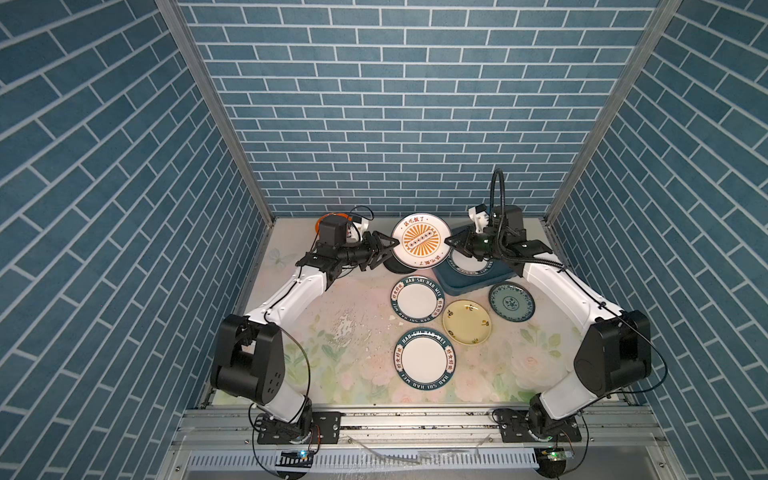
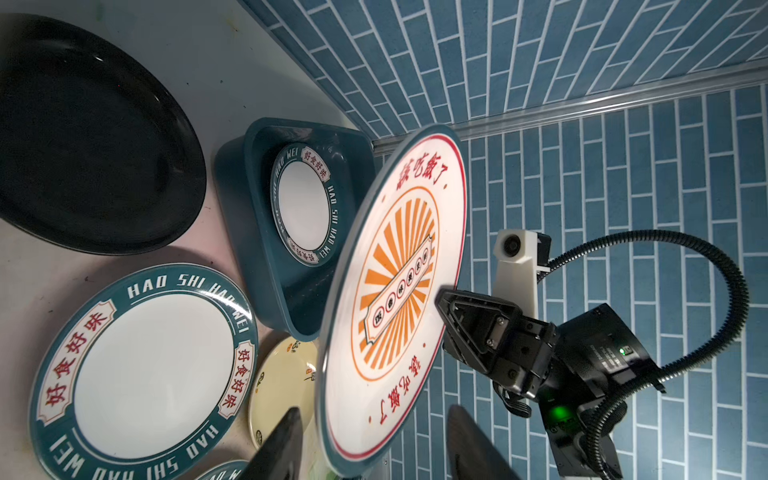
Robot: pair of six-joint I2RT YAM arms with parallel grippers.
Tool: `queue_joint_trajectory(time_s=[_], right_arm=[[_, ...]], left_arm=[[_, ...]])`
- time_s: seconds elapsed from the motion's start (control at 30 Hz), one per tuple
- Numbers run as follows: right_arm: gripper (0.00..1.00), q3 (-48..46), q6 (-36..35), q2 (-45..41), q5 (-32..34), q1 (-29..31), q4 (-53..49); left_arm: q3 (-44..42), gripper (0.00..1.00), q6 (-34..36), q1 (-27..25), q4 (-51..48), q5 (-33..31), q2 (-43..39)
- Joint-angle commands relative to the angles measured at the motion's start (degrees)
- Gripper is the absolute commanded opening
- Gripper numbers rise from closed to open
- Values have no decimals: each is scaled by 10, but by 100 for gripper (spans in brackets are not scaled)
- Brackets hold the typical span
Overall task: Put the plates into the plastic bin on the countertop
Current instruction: 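Grasp the sunburst plate rim with the right gripper while the left holds it, then lower the sunburst plate into the bin with the right gripper while the left withdraws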
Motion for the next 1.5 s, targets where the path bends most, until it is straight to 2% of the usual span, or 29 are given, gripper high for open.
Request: queue_joint_trajectory(time_s=[0.0, 0.03, 0.17, 0.8, 1.47], right_arm=[[0, -6, 22, -11, 1, -10, 22], [0, -9, 25, -12, 0, -12, 25], [0, -17, 33, -16, -5, -24, 36], [0, -46, 8, -42, 0, -92, 11], [0, -28, -54, 35, -9, -171, -11]], left_arm=[[13, 92, 11, -1, 3, -5, 4], [16, 100, 16, -2, -2, -6, 3], [30, 100, 38, -1, -32, -18, 3], [35, 100, 50, -1, -33, -28, -15], [-15, 100, 61, -2, -34, -60, -70]])
